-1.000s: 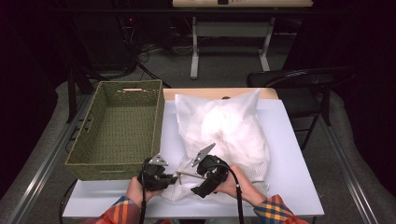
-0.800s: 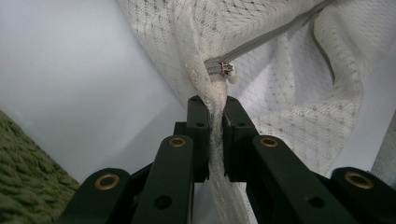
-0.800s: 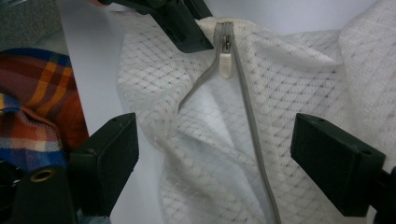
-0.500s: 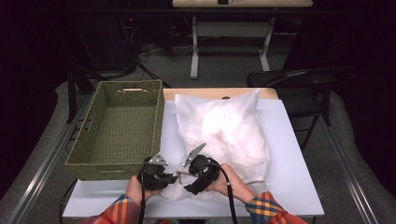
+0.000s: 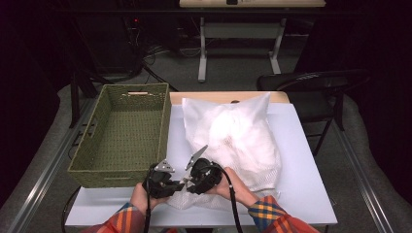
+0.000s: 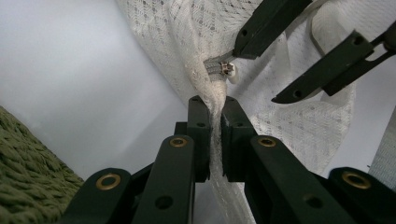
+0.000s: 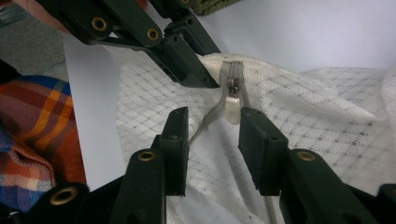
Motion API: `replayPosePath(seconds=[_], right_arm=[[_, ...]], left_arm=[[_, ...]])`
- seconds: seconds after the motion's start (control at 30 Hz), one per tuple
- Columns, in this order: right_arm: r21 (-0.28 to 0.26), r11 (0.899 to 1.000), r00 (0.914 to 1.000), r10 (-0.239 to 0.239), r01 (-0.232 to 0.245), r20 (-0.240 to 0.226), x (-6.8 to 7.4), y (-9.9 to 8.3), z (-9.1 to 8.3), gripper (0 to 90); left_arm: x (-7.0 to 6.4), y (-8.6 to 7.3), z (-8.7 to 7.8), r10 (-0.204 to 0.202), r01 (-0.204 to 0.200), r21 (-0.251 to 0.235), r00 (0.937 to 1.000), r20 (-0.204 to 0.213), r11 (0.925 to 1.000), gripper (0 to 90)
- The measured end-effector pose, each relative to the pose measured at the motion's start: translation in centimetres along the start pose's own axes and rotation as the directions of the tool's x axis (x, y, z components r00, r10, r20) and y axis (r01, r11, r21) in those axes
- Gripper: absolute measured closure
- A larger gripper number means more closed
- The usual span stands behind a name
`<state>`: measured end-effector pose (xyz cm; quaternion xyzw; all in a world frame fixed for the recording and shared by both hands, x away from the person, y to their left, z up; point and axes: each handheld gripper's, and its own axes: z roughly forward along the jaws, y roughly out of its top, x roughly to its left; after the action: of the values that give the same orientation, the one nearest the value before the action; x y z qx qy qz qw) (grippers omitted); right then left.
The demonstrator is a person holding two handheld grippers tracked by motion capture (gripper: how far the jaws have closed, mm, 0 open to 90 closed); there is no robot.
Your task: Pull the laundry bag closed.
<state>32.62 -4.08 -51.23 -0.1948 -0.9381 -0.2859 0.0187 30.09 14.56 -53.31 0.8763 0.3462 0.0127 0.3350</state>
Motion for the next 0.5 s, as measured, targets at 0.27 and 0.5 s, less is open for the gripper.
replayPosePath(seconds=[0.27,0.5], right_arm=[[0.011,1.000,0.9998,0.019,-0.019,0.006,-0.5,-0.2,0.5,67.5],[0.021,0.999,0.9989,0.038,-0.037,-0.029,-1.4,-0.4,1.1,67.4]], left_arm=[[-0.2,0.0,0.1,0.003,-0.003,0.002,1.0000,0.001,1.0000,84.5],[-0.2,0.0,0.1,0.006,-0.006,0.004,1.0000,0.006,1.0000,84.4]])
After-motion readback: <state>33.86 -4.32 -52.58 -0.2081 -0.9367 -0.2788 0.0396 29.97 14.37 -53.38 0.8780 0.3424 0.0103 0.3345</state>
